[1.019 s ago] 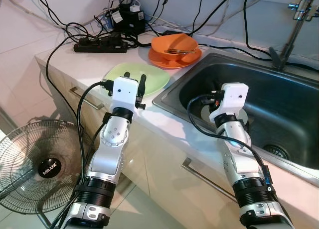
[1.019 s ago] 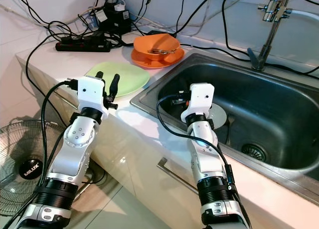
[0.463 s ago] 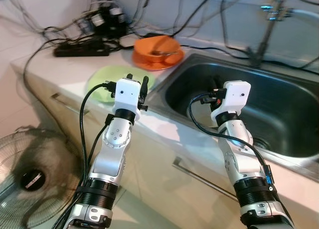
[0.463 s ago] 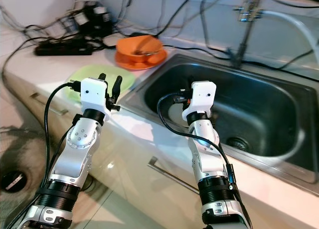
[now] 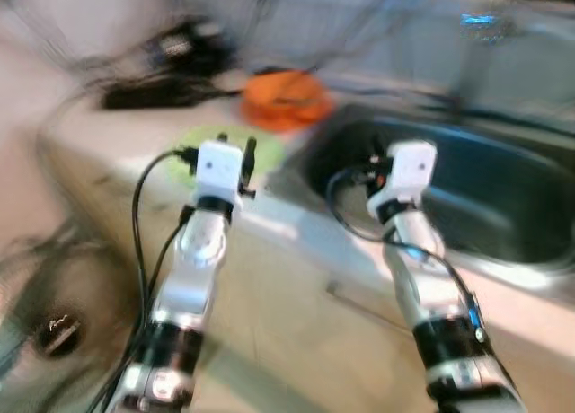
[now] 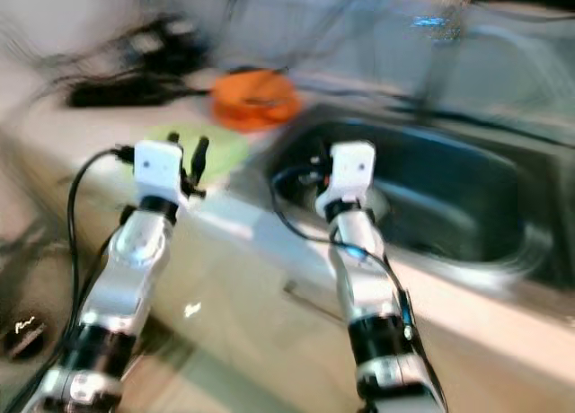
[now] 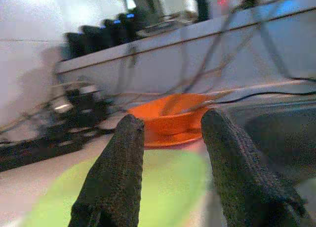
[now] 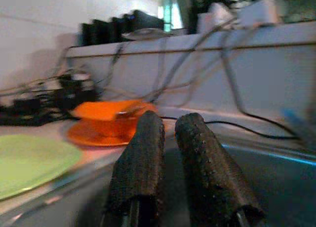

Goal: Kitchen organization

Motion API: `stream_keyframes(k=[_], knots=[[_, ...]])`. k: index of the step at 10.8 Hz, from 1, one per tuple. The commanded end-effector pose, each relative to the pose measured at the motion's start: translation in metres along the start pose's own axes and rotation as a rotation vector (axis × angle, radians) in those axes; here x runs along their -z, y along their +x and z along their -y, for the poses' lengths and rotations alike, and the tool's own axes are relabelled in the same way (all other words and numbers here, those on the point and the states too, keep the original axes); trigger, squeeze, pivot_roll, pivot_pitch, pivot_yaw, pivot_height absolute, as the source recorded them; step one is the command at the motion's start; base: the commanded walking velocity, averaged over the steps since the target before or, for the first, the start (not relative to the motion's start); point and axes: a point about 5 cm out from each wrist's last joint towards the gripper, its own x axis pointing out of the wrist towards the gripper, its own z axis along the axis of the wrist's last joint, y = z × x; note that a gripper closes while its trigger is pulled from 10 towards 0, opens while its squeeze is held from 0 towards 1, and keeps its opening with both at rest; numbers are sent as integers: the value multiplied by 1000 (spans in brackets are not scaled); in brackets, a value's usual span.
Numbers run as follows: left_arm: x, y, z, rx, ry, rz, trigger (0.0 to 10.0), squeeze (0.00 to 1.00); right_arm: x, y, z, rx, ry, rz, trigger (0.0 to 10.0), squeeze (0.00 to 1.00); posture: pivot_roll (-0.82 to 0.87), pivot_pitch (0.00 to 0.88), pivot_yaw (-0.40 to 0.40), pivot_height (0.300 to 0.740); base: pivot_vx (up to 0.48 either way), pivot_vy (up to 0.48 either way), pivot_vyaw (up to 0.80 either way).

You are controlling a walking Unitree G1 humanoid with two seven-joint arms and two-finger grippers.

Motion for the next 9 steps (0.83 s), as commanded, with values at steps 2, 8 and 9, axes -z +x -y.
stream_keyframes(k=[2,8,9], knots=[[-2,1,-4,-11,9,1,10000,0,1,1,-5,-12,-8,-12,10000,0,152,15,44,740,0,304,0],[-2,0,-4,-9,11,4,10000,0,-1,3,-4,-6,10,-11,10000,0,149,0,43,740,0,300,-391],[-2,1,-4,-9,10,3,10000,0,0,4,-4,-5,0,-13,10000,0,149,0,43,740,0,307,0]])
